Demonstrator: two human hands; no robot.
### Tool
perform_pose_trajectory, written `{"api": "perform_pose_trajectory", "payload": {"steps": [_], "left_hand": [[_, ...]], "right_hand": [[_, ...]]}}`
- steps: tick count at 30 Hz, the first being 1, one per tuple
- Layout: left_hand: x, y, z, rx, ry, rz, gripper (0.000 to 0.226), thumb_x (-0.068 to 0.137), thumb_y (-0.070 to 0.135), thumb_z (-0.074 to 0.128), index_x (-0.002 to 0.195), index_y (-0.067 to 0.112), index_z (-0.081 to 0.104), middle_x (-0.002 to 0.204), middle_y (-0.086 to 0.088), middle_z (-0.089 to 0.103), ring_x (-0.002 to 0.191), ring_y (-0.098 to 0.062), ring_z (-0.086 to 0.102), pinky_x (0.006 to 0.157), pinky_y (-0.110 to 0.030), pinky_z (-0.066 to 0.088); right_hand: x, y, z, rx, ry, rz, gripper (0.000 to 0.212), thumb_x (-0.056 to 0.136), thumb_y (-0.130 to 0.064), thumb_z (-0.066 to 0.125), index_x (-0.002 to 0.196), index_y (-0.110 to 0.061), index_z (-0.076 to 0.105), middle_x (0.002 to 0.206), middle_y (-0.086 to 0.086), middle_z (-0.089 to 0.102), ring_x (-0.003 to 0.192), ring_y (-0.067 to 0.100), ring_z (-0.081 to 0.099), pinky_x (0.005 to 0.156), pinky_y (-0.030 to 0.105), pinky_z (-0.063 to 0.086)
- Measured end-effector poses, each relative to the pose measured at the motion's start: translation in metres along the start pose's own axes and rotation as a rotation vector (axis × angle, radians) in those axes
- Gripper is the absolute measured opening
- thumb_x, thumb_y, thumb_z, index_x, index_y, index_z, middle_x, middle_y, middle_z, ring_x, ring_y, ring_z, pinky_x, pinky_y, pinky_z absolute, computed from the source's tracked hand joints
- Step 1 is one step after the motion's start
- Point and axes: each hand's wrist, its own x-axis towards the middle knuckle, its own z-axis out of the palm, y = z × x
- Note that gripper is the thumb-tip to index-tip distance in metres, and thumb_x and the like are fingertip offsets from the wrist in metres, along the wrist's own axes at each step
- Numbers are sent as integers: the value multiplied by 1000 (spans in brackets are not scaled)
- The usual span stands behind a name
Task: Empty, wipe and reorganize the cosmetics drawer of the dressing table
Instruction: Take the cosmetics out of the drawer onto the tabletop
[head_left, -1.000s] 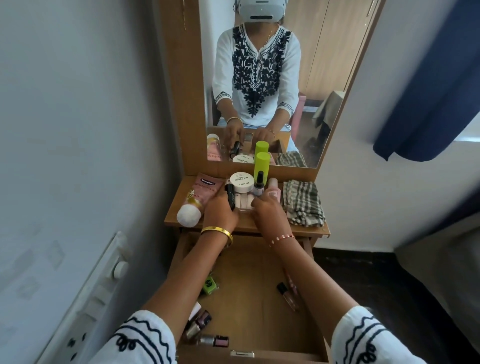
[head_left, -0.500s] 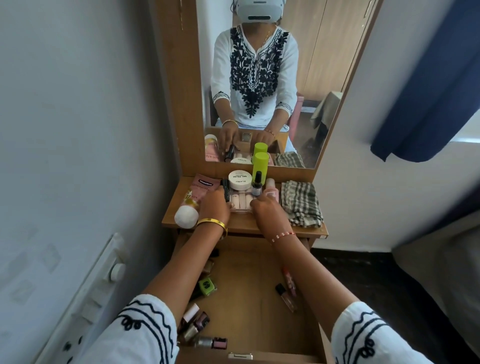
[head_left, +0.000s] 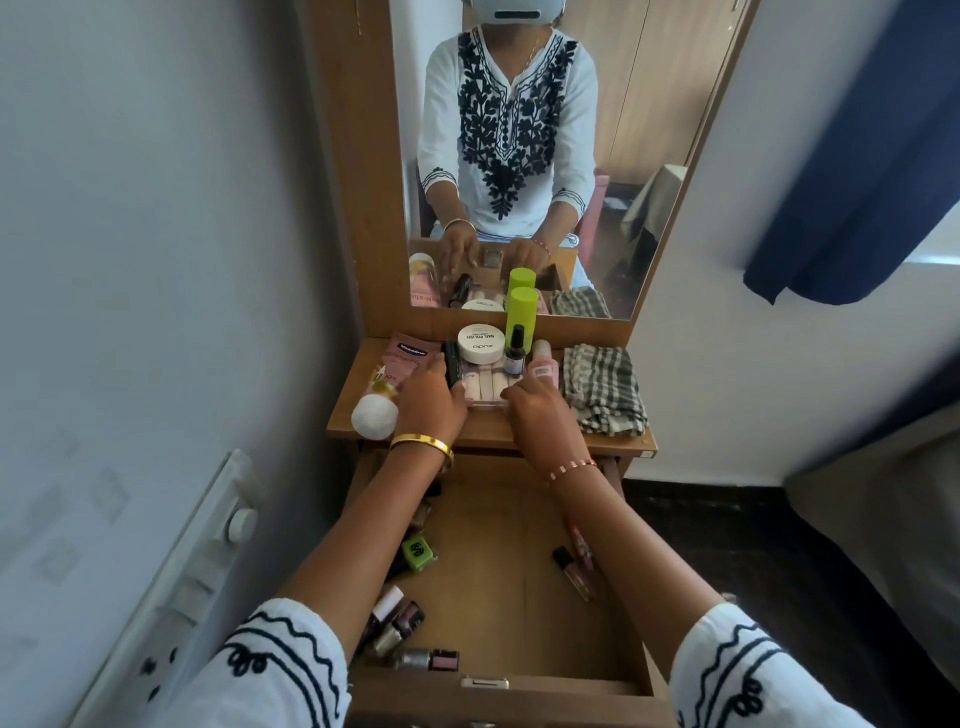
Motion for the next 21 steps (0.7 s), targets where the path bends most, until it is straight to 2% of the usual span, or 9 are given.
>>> {"api": "perform_pose_trajectory", "payload": {"steps": [2,3,6,9,13,15,17,19,21], "left_hand": [[-9,-4,-3,-64,36,17,47,92,12,49,137,3,39,141,-15,44,133,-27,39,111,-34,32],[-14,-6,-4,-111,55,34,45,92,11,49,135,3,41,139,-15,47,131,-27,41,110,-34,34],[-43,-23,-6,-265,80,61,39,90,6,51,129,4,50,129,-15,57,121,-25,52,102,-34,44],[-72,-42,-8,-349,59,-12,33,90,7,51,122,10,58,119,-8,63,111,-19,59,93,-25,46],[-103,-60,-7,-373,40,-102,28,91,9,50,116,13,61,112,-1,65,98,-7,59,84,-17,44],[-113,-67,-6,-361,52,-138,26,91,9,51,113,12,63,108,-2,66,92,-7,58,78,-13,43],[-118,-74,-7,-348,75,-193,24,90,8,52,111,9,65,104,-6,68,86,-9,56,74,-14,43],[-122,-83,-8,-355,84,-275,23,90,7,52,107,10,67,97,-9,68,82,-13,57,77,-23,47],[-122,-90,-8,-405,82,-350,21,90,7,52,100,15,68,88,-8,68,84,-20,62,83,-34,52]], "right_hand": [[-9,-3,1,48,60,-2,9,79,4,63,86,0,67,93,16,66,93,34,62,75,45,56],[-14,-4,1,89,73,14,9,80,2,63,88,-1,67,94,16,66,93,32,62,78,43,56],[-39,-14,10,201,75,56,10,82,-3,63,90,-2,69,97,14,66,93,27,60,84,33,50],[-54,-26,21,255,45,96,9,83,-7,62,84,-4,70,97,12,64,95,26,56,80,23,40],[-68,-46,30,280,56,144,10,83,-5,59,83,-5,69,94,11,63,91,25,55,73,21,38],[-74,-55,37,308,-44,129,13,85,-6,56,89,-6,69,97,11,62,92,25,55,72,21,38],[-76,-62,49,312,-297,96,20,88,-9,55,105,-9,66,108,9,61,100,22,55,79,22,43],[-76,-70,61,265,-546,39,31,87,-9,57,118,-12,60,119,11,60,107,23,57,90,28,49],[-78,-77,70,210,-666,-3,40,87,-8,57,127,-14,53,127,12,54,112,25,55,95,33,48]]}}
